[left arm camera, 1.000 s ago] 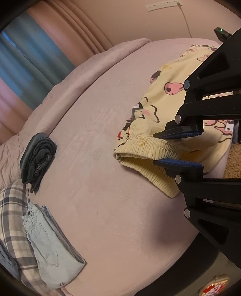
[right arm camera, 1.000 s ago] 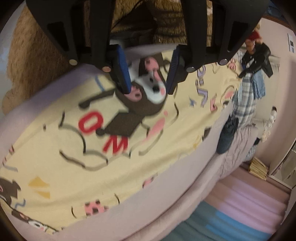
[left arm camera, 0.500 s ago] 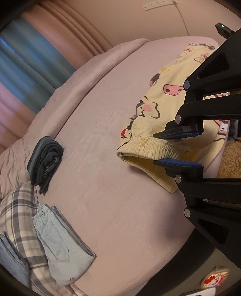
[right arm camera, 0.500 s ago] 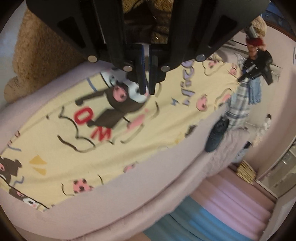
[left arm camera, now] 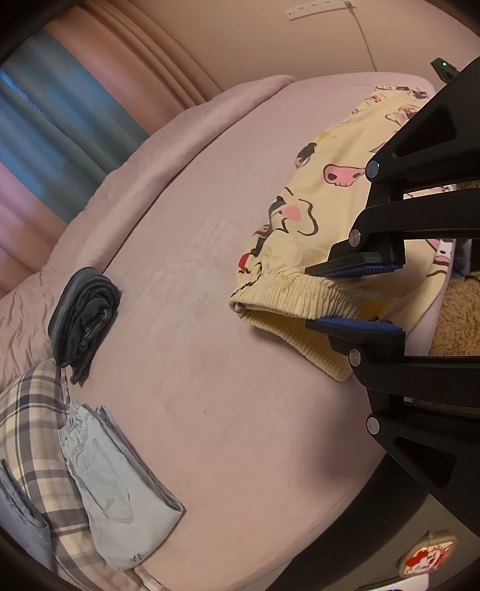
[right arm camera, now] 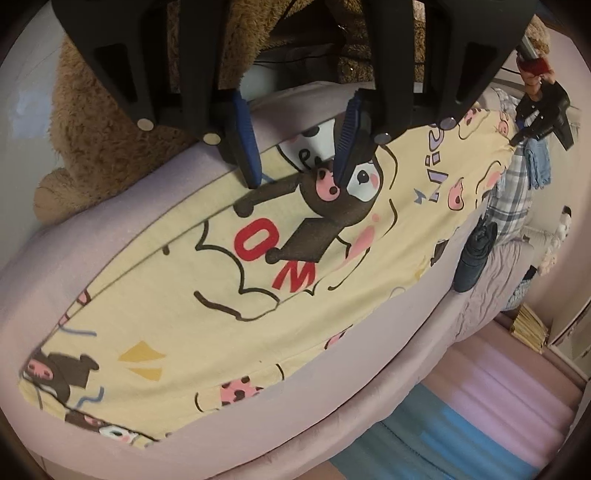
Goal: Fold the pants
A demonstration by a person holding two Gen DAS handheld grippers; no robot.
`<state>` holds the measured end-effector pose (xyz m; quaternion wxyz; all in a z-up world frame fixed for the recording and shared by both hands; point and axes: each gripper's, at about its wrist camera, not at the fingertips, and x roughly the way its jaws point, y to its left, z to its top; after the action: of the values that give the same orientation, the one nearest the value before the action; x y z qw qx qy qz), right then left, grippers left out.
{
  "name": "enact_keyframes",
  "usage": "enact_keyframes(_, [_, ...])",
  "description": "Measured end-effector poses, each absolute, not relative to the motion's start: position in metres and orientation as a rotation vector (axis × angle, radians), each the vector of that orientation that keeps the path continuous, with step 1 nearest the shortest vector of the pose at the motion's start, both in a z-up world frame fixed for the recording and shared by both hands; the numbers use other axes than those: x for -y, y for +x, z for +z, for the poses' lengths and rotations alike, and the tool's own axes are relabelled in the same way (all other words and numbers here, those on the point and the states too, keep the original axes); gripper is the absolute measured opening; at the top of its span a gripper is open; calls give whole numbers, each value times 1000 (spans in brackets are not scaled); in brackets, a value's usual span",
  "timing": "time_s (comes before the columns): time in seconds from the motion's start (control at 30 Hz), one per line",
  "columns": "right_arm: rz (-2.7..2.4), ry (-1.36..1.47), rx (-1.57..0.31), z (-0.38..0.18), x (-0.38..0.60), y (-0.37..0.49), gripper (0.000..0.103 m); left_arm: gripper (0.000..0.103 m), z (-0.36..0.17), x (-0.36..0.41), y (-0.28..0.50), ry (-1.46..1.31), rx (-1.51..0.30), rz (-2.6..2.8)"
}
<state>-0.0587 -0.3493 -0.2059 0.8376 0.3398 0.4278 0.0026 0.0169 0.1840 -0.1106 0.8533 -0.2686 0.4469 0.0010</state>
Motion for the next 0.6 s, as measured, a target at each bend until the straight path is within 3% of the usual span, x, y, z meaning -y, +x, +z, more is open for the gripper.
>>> enact_keyframes(0.27, [43,716,-810,-198,348,-48,43,19,-110,-183,19,-565,-942,3])
enact_keyframes(0.43, [99,737,-871,-200,327,-55,43,19,-111,-183,18,-565,-945,6])
enact_keyframes(0.6, [53,746,-872,-204,322,-60,35,19,-114,-184,19,-565,-957,12])
